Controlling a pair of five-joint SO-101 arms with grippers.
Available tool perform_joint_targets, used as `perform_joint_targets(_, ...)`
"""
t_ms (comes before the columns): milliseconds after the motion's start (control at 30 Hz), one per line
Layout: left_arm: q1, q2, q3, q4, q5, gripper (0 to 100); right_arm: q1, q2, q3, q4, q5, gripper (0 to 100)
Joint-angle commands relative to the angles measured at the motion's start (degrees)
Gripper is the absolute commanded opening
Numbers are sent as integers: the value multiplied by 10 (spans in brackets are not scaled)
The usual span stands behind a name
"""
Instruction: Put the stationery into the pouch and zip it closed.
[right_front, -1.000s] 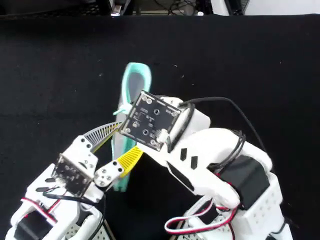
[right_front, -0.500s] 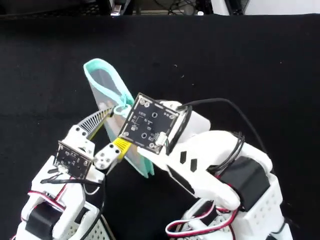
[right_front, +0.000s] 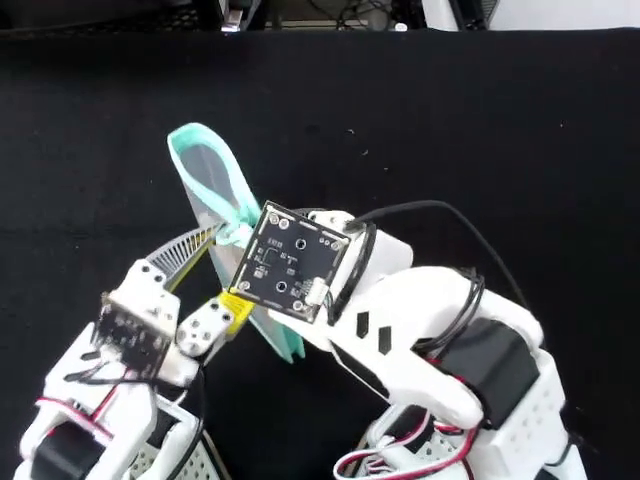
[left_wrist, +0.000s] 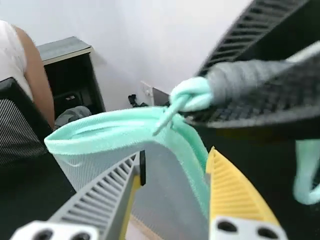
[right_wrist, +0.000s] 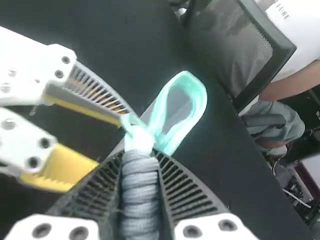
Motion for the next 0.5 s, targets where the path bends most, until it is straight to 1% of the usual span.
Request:
perform_joint_targets(0, 9, 3, -39, 14, 14, 219, -8, -9, -52, 3, 3, 12)
perform_joint_targets(200, 9, 3, -39, 14, 13, 219, -8, -7, -124, 36, 1, 12)
perform_joint_targets(367, 8, 3, -39, 14, 12, 219, -8, -7, -131, 55, 4, 12)
perform_joint_targets(467, -19, 6, -36, 11, 13, 219, -9, -7, -131, 65, 4, 12)
